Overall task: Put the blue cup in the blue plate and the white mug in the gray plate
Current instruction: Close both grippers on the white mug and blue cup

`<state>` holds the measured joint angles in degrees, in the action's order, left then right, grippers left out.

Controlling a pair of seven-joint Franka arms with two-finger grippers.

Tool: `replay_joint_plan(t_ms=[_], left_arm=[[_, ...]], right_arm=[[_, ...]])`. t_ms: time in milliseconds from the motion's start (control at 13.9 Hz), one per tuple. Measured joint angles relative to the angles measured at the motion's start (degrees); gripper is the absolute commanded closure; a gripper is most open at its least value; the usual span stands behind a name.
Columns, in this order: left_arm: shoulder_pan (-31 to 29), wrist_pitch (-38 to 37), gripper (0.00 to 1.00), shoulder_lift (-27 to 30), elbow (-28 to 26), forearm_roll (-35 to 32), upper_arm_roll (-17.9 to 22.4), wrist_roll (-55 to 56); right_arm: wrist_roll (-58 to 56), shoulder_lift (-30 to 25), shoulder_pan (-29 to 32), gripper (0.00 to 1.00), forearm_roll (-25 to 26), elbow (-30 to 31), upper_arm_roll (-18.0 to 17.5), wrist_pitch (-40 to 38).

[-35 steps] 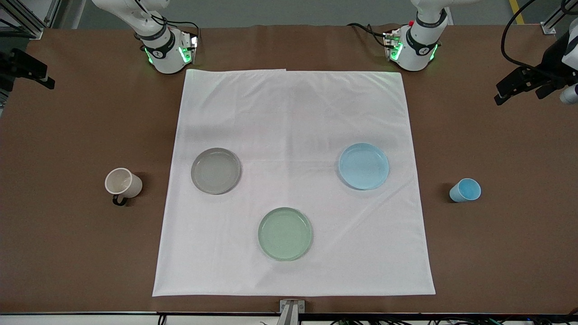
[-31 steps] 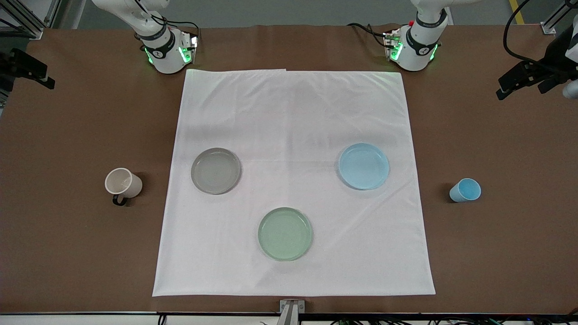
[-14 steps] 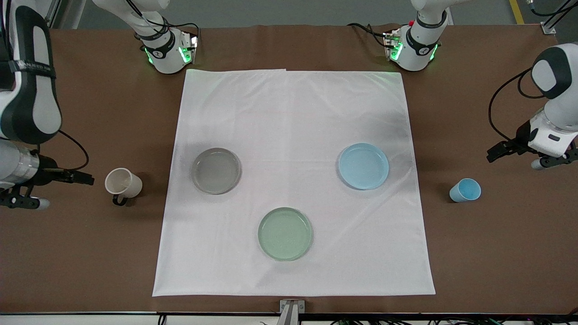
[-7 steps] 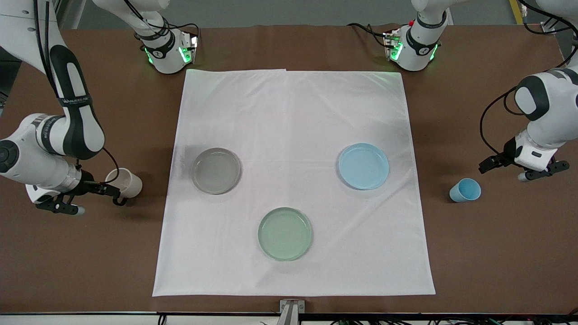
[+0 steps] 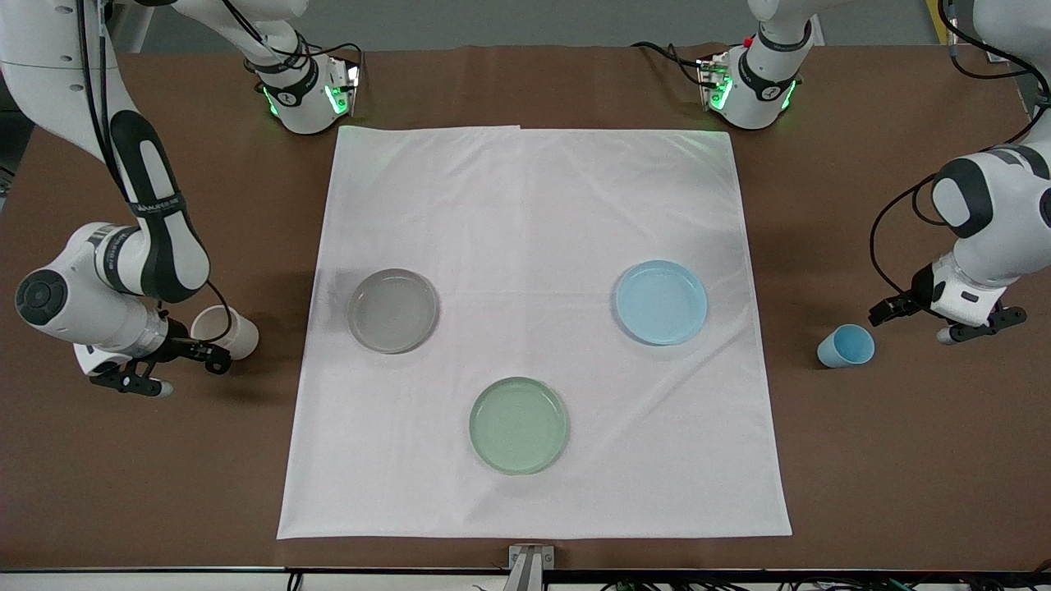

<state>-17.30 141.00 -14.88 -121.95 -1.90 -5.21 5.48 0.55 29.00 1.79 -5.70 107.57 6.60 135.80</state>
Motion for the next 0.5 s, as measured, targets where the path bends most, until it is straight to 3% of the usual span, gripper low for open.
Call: replay_joint_plan(t_ms=[144,432,505], left_arm=[[0.01,0.0,0.35,-1.06,1.02,0.0,-0.19,0.0],[0.32,0.01,0.39,-4.17,3.48,0.0,-0.76,0.12],[0.41,0.02,0.41,-4.72,3.93,0.0,-0.84,0.14]], right_arm=[[0.01,0.33,0.0,0.45,-0.52,0.11,0.0,0.0],[0.01,0.45,-0.04,0.97,-0.72,0.24,-0.02,-0.05],[0.01,0.45,-0.05,1.0,-0.74,0.23,-0.04,-0.05]])
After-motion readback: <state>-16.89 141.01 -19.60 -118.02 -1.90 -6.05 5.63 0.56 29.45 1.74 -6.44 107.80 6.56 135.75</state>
